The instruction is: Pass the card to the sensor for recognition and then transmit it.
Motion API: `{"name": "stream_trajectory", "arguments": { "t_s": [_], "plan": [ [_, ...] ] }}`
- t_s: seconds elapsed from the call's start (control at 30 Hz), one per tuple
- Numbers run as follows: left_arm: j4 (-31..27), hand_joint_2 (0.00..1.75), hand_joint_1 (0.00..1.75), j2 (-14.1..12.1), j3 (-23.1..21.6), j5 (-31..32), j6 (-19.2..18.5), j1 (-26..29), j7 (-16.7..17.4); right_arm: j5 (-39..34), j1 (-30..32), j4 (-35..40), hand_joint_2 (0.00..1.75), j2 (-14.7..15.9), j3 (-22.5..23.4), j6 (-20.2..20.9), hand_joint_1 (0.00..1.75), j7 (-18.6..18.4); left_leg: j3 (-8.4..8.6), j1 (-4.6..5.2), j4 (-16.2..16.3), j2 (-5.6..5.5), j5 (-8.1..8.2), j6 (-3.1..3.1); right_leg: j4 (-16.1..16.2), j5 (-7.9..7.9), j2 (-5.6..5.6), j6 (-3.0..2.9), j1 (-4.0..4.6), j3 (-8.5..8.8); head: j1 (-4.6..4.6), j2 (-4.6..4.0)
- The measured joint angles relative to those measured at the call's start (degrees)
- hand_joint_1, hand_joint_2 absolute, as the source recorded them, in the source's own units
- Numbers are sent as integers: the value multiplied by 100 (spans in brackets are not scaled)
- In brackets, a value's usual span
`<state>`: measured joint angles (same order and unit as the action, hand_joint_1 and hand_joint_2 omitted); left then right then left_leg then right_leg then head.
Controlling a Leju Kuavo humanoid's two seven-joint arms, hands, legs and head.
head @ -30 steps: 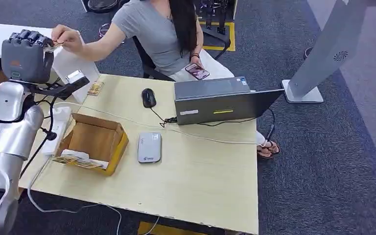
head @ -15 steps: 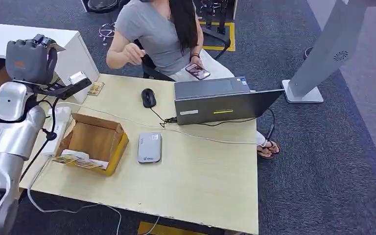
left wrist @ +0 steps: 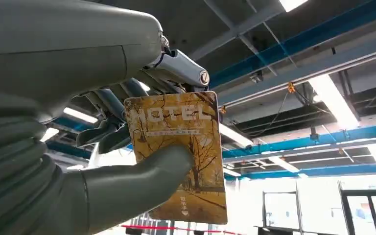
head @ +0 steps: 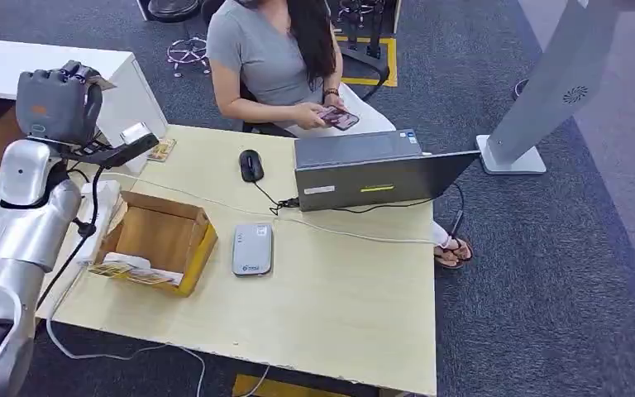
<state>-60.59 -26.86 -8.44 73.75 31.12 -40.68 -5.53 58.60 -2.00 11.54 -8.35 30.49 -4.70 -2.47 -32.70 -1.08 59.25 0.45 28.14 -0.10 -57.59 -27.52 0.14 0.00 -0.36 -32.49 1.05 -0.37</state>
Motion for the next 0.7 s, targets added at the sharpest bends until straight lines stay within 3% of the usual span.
{"name": "stream_trajectory", "arguments": {
  "t_s": [0.2, 0.47, 0.7],
  "plan": [
    [-2, 175, 175, 103, -15, -72, -11, 151, -74, 20, -1, 0, 0, 0, 7, 0, 0, -7, 1, 2, 0, -1, 0, 0, 0, 0, 0, 0, -1, 0, 0, 0],
    [-74, 175, 175, 662, -323, 88, 170, 978, -26, 50, 1, 0, 0, 0, 17, 0, 0, -35, 0, 6, 1, -1, 1, 1, 2, 0, -1, 1, -3, 0, 0, 0],
    [-74, 175, 175, 936, -612, 208, -68, 1250, 68, 70, -1, -9, 0, 0, 52, 2, 0, -48, -1, 4, 1, -1, 1, 1, 2, 0, -3, 1, -2, 0, 0, 0]
  ]
}}
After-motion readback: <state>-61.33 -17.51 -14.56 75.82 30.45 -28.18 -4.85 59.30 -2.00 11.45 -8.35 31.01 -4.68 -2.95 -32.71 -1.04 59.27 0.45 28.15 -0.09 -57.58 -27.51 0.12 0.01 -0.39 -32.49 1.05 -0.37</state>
